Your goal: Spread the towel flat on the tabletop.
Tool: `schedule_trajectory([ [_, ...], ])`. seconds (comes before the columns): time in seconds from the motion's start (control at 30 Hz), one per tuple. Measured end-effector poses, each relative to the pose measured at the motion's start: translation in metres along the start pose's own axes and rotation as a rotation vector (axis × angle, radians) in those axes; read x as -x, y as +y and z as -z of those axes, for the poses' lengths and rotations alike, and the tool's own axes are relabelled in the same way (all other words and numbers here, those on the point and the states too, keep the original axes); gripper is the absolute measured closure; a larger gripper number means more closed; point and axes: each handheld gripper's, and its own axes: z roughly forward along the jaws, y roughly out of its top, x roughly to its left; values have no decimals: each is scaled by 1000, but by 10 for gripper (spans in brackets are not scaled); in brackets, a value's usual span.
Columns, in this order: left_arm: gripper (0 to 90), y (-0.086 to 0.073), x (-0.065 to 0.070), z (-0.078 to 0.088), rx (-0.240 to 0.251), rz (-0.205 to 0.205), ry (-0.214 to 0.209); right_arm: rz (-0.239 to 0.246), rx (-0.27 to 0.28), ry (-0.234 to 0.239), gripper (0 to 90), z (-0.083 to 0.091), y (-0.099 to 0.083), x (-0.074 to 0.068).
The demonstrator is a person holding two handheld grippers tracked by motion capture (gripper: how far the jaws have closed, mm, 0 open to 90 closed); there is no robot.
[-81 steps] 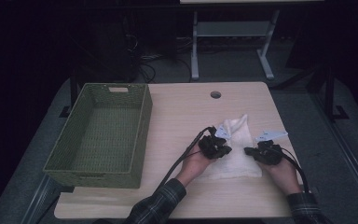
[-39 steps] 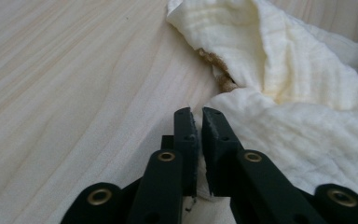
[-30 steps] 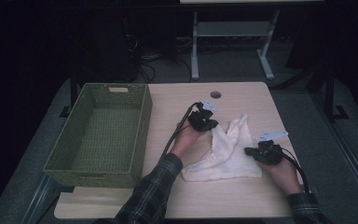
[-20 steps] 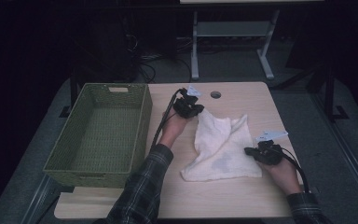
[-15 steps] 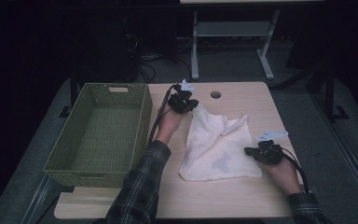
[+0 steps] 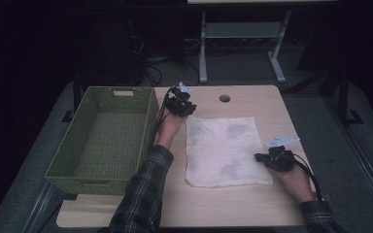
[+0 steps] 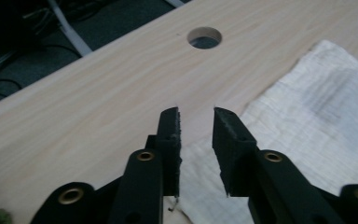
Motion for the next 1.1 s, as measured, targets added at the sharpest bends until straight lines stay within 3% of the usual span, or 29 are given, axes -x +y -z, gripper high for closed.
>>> schedule_trajectory([
  [0.3, 652, -16, 22, 8, -5, 6, -81, -19, 20, 15, 862, 10, -2, 0],
  [0.4, 638, -29, 36, 16, -12, -1, -118, -19, 24, 22, 818, 16, -3, -2],
  [0.57, 625, -44, 46, 26, -20, 3, -153, -6, 33, 30, 792, 23, -7, -6],
  [0.87, 621, -91, 73, 57, -41, -13, -198, -6, 34, 58, 737, 41, -22, -14],
  [1.1, 613, -120, 90, 79, -73, -54, -230, -14, 21, 72, 699, 52, -38, -19],
])
